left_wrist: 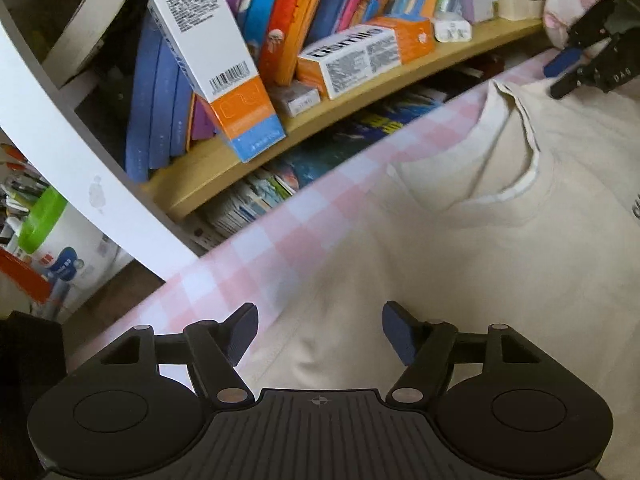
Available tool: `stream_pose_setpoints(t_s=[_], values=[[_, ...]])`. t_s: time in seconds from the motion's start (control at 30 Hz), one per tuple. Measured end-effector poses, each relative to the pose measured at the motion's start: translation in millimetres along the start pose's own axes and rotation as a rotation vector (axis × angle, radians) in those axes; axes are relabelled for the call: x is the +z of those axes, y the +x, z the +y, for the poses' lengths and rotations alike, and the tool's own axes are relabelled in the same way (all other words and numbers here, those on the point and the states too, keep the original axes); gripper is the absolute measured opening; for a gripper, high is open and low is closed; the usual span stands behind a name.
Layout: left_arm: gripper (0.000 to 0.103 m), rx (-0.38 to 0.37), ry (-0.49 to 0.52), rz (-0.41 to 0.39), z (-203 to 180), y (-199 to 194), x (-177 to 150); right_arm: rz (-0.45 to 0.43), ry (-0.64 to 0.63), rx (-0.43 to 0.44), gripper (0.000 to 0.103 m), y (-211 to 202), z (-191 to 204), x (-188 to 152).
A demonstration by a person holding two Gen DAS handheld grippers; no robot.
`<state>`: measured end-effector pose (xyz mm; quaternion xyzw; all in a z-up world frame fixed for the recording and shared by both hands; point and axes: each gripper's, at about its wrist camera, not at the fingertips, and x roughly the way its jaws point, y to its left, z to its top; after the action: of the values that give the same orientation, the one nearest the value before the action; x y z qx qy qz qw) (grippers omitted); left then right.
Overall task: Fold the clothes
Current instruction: 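Grasp the collar with both grippers and pull the shirt taut, then lay the collar down and open both grippers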
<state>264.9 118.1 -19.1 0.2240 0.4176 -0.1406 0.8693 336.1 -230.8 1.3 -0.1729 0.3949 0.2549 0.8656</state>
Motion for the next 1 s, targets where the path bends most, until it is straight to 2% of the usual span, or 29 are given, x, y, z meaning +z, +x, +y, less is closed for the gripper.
stream_pose_setpoints(t_s=[0.07, 0.2, 0.27, 0.3, 0.33, 0.37, 0.4, 0.47, 0.6, 0.9, 1.0], values=[[0.071, -0.005, -0.039, -0.015, 4, 3, 3, -0.002, 0.024, -0.014, 0.030, 0, -2, -3], [0.068, -0.061, -0.120, -0.013, 11, 14, 8, -0.008, 0.094, 0.037, 0.030, 9, -5, -3], [0.060, -0.103, -0.152, -0.009, 12, 19, 12, -0.003, 0.109, 0.069, 0.026, 16, -2, -2], [0.040, -0.128, -0.178, -0.010, 13, 21, 14, -0.008, 0.121, 0.080, 0.023, 17, -2, -1], [0.020, -0.155, -0.206, -0.012, 13, 22, 16, -0.009, 0.128, 0.081, 0.012, 17, -1, 0], [0.011, -0.146, -0.211, -0.014, 11, 23, 18, -0.009, 0.128, 0.072, 0.004, 17, 1, 1], [0.003, -0.125, -0.213, -0.017, 9, 25, 20, -0.010, 0.128, 0.064, 0.004, 18, 2, 2], [0.003, -0.083, -0.244, -0.025, 9, 29, 23, -0.018, 0.136, 0.019, 0.003, 18, 4, 3], [0.003, -0.003, -0.388, -0.060, 18, 45, 31, -0.048, 0.188, -0.061, 0.003, 23, 6, 5], [0.004, 0.097, -0.405, -0.069, 18, 67, 55, -0.085, 0.256, -0.146, 0.003, 42, -6, 17], [0.014, 0.106, -0.421, -0.065, 18, 62, 56, -0.086, 0.251, -0.151, 0.006, 44, -6, 19]])
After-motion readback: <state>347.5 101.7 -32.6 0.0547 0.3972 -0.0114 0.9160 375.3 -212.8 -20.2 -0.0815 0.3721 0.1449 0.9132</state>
